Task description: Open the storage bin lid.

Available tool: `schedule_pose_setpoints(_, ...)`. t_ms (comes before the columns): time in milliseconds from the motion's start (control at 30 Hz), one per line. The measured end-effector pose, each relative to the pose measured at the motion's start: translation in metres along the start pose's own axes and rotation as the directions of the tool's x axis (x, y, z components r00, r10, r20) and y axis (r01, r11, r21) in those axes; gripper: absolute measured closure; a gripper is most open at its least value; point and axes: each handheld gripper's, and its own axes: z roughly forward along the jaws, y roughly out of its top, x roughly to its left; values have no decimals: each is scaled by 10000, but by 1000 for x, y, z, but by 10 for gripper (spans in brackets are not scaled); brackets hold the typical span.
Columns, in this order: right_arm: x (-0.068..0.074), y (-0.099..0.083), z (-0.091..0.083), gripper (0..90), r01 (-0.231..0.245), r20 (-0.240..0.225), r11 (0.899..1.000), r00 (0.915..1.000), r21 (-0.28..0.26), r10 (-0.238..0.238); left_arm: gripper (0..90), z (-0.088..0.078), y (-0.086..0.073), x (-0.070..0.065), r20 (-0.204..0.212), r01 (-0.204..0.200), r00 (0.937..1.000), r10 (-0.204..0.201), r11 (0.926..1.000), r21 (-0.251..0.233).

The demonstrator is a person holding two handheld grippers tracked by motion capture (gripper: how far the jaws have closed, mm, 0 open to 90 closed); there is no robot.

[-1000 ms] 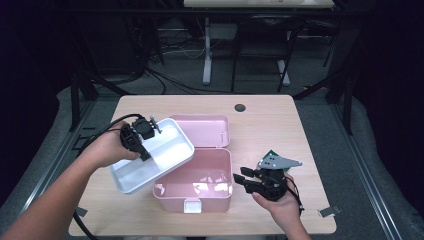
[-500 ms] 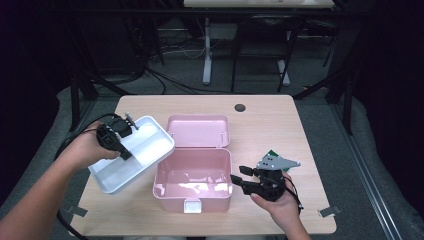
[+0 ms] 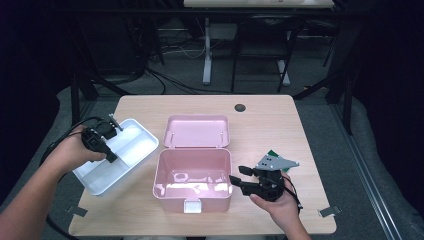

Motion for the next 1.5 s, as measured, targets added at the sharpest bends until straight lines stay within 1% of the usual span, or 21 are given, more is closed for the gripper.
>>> schedule_pose_setpoints(67, 0, 0, 1, 487, 12, -36, 10000, 10000, -59, -12, 892, 4, -2, 2, 24, 47, 10000, -47, 10000, 59)
schedule_pose_setpoints(133, 0, 0, 1, 473, 12, -30, 10000, 10000, -54, -12, 892, 9, -3, 3, -61, 92, 9999, -91, 9999, 111)
schedule_pose_setpoints(200, 0, 1, 1, 455, -11, -42, 10000, 10000, 15, 11, 892, 15, -4, 5, 32, 195, 9998, -196, 9998, 104)
schedule_pose_setpoints(267, 0, 1, 1, 434, 33, -90, 10000, 10000, 37, -33, 892, 21, -6, 7, 70, 193, 9998, -194, 9997, 132)
schedule_pose_setpoints(367, 1, 2, 3, 423, 118, -128, 9998, 9999, 160, -116, 892, 30, -7, 8, -57, 206, 9998, -205, 9994, 275)
schedule_pose_setpoints(500, 2, 4, 4, 414, 229, -59, 9993, 9997, 292, -228, 892, 43, -8, 8, 170, 315, 9994, -318, 9994, 162)
schedule_pose_setpoints(533, 2, 5, 5, 412, 249, -65, 9994, 9997, 246, -247, 892, 47, -8, 8, 203, 274, 9994, -279, 9994, 225)
schedule_pose_setpoints(633, 2, 8, 5, 397, 266, -76, 9992, 9996, 292, -263, 892, 54, -9, 8, 121, 308, 9994, -312, 9991, 300)
schedule_pose_setpoints(767, 2, 10, 6, 379, 248, -87, 9990, 9997, 381, -245, 892, 63, -10, 9, 357, 372, 9986, -381, 9990, 261)
schedule_pose_setpoints(800, 2, 10, 7, 369, 289, -69, 9985, 9996, 460, -286, 892, 66, -10, 8, 301, 339, 9989, -348, 9990, 298)
schedule_pose_setpoints(900, 2, 10, 7, 349, 404, 73, 9967, 9991, 702, -410, 892, 72, -9, 7, 157, 410, 9990, -416, 9985, 359)
schedule_pose_setpoints(967, 1, 10, 7, 343, 445, 133, 9957, 9989, 808, -457, 892, 77, -9, 7, 215, 377, 9990, -386, 9985, 394)
schedule_pose_setpoints(1000, 1, 9, 7, 342, 445, 156, 9954, 9988, 844, -460, 892, 80, -9, 7, 324, 422, 9985, -435, 9982, 415)
schedule_pose_setpoints(1033, 0, 9, 7, 340, 466, 189, 9949, 9986, 898, -484, 892, 83, -9, 7, 339, 361, 9987, -374, 9985, 405)
schedule_pose_setpoints(1100, -2, 9, 6, 338, 517, 225, 9933, 9983, 1036, -544, 892, 88, -9, 7, 416, 416, 9982, -432, 9983, 406)
schedule_pose_setpoints(1267, -5, 8, 4, 334, 484, 325, 9923, 9981, 1143, -524, 892, 100, -9, 8, 430, 477, 9978, -503, 9972, 582)
schedule_pose_setpoints(1500, -6, 8, 3, 329, 569, 377, 9914, 9974, 1176, -618, 892, 110, -11, 10, 302, 593, 9976, -618, 9951, 795)
